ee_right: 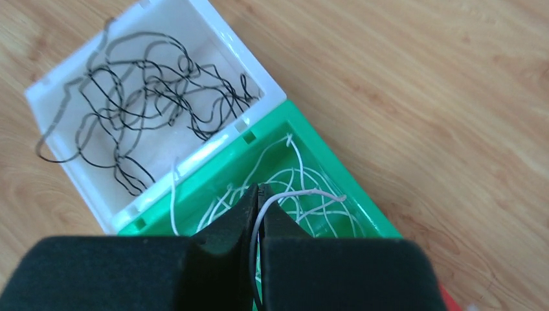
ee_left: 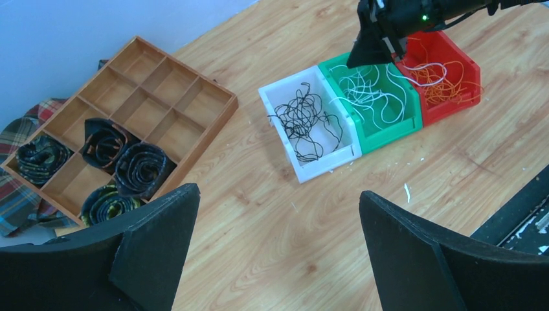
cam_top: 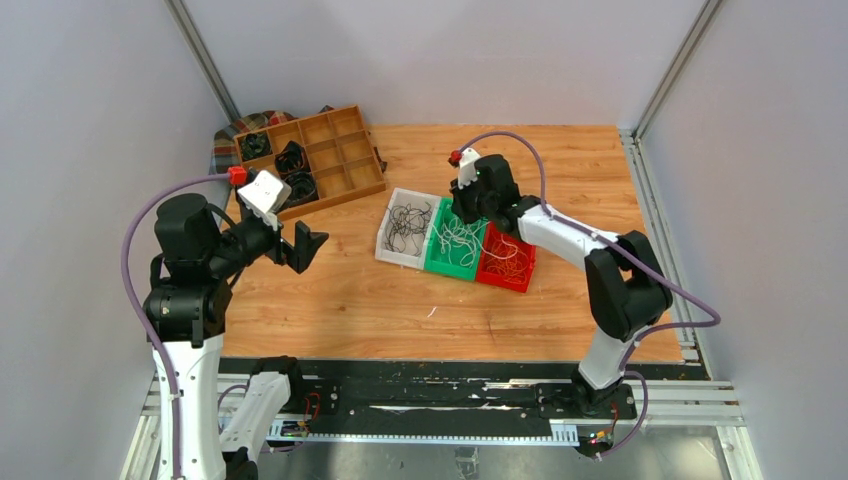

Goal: Untangle the cables
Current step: Place the cable in the bin.

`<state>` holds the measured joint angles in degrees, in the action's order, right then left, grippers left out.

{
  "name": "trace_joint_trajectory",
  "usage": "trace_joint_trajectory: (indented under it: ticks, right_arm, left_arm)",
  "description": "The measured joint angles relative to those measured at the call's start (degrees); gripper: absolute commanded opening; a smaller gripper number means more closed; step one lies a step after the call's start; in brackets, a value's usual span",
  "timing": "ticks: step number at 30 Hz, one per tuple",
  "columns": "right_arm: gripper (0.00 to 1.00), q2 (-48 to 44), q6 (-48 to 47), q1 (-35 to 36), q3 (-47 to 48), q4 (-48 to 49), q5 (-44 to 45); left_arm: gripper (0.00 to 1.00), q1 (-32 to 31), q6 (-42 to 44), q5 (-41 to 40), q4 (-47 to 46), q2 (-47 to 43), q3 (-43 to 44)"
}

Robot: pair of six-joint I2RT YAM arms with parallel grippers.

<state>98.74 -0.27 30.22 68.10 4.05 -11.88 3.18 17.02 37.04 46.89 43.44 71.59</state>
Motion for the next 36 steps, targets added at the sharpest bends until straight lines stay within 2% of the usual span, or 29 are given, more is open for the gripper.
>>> trace_joint_trajectory:
  ticks: [4, 6, 8, 14, 16, 23, 26, 30, 36]
  right_arm:
    - [0.12, 3.0, 0.0, 0.0, 0.9, -2.1, 1.0]
    - [0.22, 3.5, 0.3, 0.1, 1.5, -2.7, 1.9]
    - [0.37, 3.5, 0.4, 0.1, 2.2, -2.8, 2.9]
    - [0.64, 1.3, 0.6, 0.1, 3.0, -3.1, 6.0]
    - [0.69, -0.9, 0.5, 0.1, 3.0, -3.2, 7.6]
    - [0.74, -12.5, 0.4, 0.1, 2.7, -3.0, 11.1]
    - [0.66, -15.4, 0.3, 0.1, 2.7, -3.0, 11.1]
    - [0.57, -15.9, 0.3, 0.1, 2.7, -3.6, 8.9]
    - [0.59, -11.3, 0.2, 0.4, 5.3, -11.3, 0.4]
  left_arm:
    - [0.98, 0.0, 0.3, 0.0, 0.0, 0.0, -0.2]
    - [0.98, 0.0, 0.3, -0.1, 0.0, 0.1, -0.4]
    - [0.98, 0.0, 0.3, -0.5, 0.0, 0.6, -0.6]
    - [0.98, 0.0, 0.5, -3.1, 0.0, 4.7, -1.6]
    - [0.98, 0.0, 0.6, -4.1, 0.1, 6.1, -2.1]
    - [0.98, 0.0, 0.6, -7.5, -0.5, 9.2, -7.0]
    - [0.98, 0.0, 0.6, -7.7, -1.4, 8.4, -8.9]
    - [0.98, 0.0, 0.6, -7.6, -2.1, 7.1, -9.8]
    - [0.98, 0.0, 0.6, -7.2, -3.3, 4.8, -10.1]
